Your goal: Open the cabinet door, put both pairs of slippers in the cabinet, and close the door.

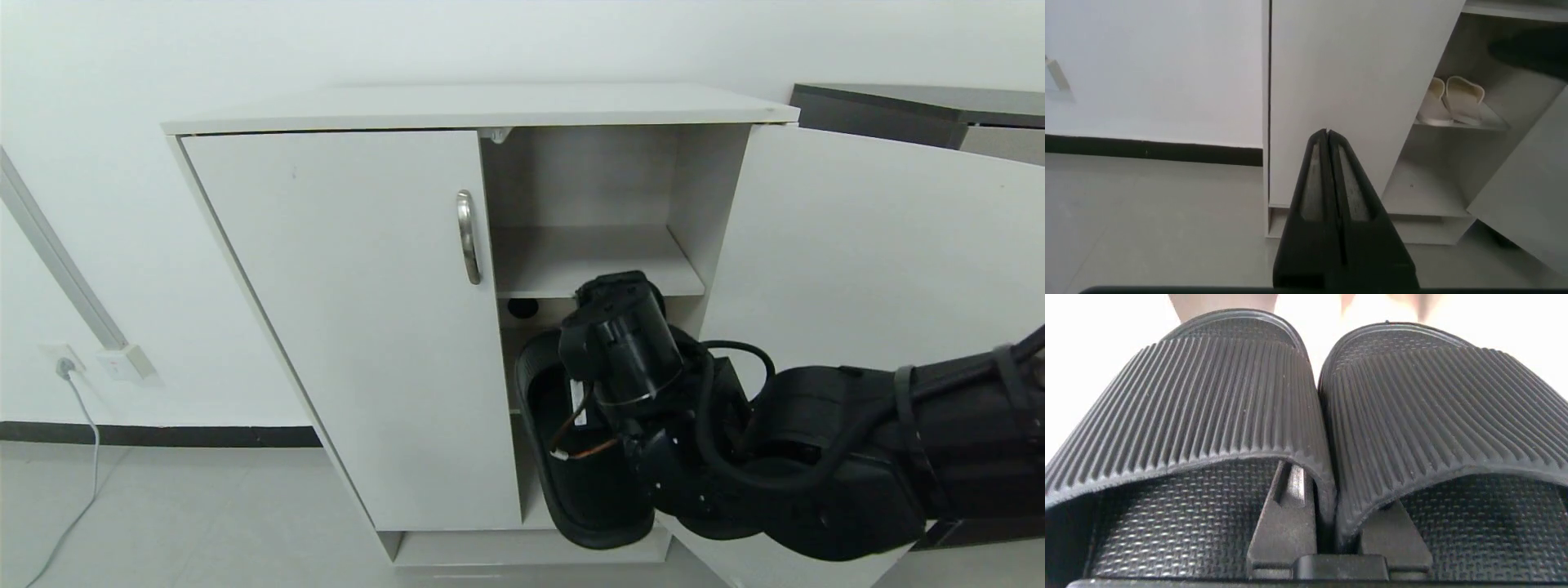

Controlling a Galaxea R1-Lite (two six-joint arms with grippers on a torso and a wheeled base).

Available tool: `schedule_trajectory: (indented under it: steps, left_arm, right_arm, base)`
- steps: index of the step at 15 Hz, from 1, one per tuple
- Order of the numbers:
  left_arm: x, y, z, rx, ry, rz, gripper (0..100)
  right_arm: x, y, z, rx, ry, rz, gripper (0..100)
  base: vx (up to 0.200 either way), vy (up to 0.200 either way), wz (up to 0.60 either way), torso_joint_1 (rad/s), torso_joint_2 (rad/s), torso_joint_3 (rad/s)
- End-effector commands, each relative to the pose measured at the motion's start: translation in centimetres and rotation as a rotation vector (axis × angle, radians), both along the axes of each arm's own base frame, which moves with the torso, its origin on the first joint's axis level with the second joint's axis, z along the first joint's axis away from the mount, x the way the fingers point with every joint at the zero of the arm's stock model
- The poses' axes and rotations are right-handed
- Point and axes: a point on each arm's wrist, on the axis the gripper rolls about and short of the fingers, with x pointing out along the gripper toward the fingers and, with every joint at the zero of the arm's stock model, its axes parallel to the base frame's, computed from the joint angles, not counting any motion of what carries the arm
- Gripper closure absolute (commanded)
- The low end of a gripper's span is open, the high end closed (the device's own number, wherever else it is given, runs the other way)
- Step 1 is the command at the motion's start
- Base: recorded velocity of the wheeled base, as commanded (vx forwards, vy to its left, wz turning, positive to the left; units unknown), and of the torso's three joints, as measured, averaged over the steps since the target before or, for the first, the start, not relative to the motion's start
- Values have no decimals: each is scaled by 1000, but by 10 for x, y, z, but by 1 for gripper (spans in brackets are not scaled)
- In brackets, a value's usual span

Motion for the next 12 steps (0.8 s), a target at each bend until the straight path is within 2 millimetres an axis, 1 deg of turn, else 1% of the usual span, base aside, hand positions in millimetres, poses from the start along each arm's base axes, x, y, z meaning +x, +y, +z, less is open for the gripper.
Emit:
schedule_trajectory:
  steps: [1, 3, 6, 12]
  left_arm:
    - [0, 0, 0, 0, 2, 0, 100]
    - [0, 0, 0, 0, 0, 0, 100]
    - [0, 0, 0, 0, 0, 0, 100]
    - [0, 0, 0, 3, 0, 0, 100]
  right_arm:
    - [4, 6, 22, 38, -50, -33, 100]
    - [6, 7, 29, 39, -73, -49, 100]
    - [15, 4, 32, 30, -84, -66, 100]
    - [17, 5, 29, 17, -82, -68, 100]
  base:
    - [0, 0, 0, 0, 0, 0]
    - [0, 0, 0, 0, 0, 0]
    - [0, 0, 0, 0, 0, 0]
    - [0, 0, 0, 0, 0, 0]
